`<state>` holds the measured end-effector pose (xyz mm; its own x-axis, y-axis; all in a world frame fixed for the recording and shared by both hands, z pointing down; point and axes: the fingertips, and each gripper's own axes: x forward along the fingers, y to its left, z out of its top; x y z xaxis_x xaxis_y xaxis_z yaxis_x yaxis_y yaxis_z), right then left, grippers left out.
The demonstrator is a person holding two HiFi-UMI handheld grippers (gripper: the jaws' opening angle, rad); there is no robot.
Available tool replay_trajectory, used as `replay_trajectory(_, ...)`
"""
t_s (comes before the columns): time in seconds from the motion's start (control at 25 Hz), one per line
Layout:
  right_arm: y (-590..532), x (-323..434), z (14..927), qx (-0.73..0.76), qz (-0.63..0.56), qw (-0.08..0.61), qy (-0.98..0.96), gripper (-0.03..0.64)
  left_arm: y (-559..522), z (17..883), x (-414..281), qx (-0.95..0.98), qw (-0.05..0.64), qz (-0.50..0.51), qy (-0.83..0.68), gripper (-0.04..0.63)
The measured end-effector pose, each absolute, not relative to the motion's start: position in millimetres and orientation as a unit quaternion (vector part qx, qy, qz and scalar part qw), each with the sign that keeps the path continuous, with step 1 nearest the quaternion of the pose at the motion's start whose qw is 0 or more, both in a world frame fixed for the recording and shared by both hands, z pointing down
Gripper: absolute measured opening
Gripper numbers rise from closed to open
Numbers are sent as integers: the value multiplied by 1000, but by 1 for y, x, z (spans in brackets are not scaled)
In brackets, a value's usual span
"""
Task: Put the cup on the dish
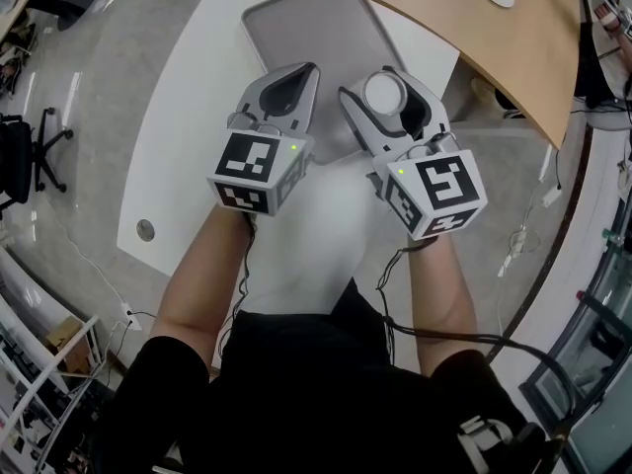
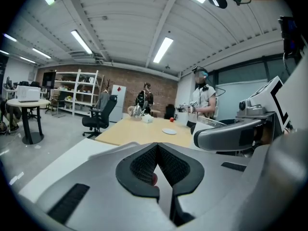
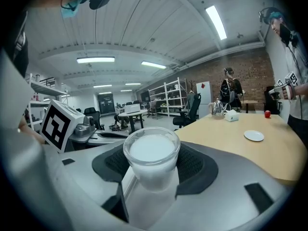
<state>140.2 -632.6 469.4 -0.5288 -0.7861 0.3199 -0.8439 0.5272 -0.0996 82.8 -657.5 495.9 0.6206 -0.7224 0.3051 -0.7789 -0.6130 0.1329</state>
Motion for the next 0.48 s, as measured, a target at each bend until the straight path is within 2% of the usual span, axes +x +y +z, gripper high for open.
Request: replay_trajectory(0.48,-662,143,514,468,136,134,-863,267,-686,536,93,886,140,125,-424,-2)
